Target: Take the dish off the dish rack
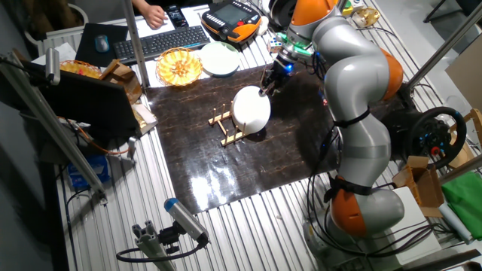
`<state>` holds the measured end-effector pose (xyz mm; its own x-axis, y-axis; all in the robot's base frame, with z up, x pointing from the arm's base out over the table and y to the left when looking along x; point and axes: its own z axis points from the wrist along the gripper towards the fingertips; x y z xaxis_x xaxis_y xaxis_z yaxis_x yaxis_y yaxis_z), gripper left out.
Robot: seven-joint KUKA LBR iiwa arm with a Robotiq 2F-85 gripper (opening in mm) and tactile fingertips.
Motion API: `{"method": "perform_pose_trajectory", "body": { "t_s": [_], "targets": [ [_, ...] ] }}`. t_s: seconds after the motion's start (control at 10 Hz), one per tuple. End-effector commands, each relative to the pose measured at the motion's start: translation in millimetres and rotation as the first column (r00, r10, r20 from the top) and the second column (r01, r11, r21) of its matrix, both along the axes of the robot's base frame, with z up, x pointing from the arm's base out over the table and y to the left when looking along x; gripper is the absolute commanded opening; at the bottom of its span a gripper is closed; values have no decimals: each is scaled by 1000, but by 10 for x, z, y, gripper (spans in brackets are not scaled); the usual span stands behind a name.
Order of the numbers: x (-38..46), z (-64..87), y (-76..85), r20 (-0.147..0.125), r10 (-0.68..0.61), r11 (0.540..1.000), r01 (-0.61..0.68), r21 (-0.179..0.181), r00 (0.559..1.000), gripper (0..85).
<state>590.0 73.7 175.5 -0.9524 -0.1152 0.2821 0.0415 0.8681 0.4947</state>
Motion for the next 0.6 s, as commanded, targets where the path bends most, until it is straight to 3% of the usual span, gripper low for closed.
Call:
{"method": "perform_pose_trajectory", "body": {
  "t_s": [0.0,0.5],
  "targets": [
    [-20,-7,45,0,-4,1000,4,0,1000,520],
    [-76,100,192,-30,-26,1000,26,9,999,513]
  ]
}}
